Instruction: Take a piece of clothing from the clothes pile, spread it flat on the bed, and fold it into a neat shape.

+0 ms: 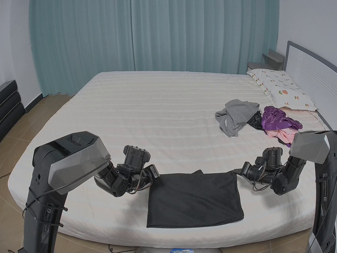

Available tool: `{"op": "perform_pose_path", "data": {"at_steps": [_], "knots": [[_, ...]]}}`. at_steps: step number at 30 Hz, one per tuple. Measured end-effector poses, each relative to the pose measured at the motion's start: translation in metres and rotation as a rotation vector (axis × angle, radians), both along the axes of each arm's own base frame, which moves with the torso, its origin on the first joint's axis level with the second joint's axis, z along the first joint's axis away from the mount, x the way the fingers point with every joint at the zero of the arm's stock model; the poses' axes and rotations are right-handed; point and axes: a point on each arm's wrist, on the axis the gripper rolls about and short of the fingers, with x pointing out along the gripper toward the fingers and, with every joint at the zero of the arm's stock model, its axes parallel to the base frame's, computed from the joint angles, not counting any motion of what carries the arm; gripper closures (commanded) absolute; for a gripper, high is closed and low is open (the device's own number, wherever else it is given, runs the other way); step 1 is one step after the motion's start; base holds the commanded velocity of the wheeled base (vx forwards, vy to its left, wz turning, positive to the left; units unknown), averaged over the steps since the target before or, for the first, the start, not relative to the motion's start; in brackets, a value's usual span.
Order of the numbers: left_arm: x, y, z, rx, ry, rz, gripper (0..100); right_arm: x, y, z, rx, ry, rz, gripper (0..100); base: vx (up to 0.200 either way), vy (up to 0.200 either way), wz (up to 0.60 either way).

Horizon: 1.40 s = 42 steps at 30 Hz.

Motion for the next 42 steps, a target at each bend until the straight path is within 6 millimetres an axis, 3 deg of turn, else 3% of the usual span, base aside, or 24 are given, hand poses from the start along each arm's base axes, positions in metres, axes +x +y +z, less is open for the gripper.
{"op": "perform_pose_path", "data": {"at_steps": [10, 24, 35, 36, 37, 42], "knots": [[0.003, 0.001, 0.003, -0.052, -0.055, 0.098, 100, 0.003, -0.001, 0.001, -0.002, -0.017, -0.004, 100, 0.000, 0.000, 0.00], [-0.002, 0.008, -0.003, -0.034, -0.033, 0.105, 100, 0.019, 0.004, -0.010, -0.056, -0.053, -0.012, 100, 0.000, 0.000, 0.00], [-0.003, 0.008, -0.004, -0.033, -0.028, 0.106, 100, 0.019, 0.007, -0.017, -0.063, -0.046, -0.001, 100, 0.000, 0.000, 0.00], [-0.003, 0.008, -0.003, -0.034, -0.027, 0.107, 0, 0.018, 0.007, -0.017, -0.063, -0.045, -0.001, 100, 0.000, 0.000, 0.00], [-0.003, 0.008, -0.003, -0.036, -0.025, 0.107, 0, 0.018, 0.007, -0.018, -0.063, -0.044, -0.001, 0, 0.000, 0.000, 0.00], [-0.003, 0.009, -0.002, -0.038, -0.026, 0.109, 0, 0.017, 0.007, -0.017, -0.060, -0.041, 0.001, 0, 0.000, 0.000, 0.00]]}}
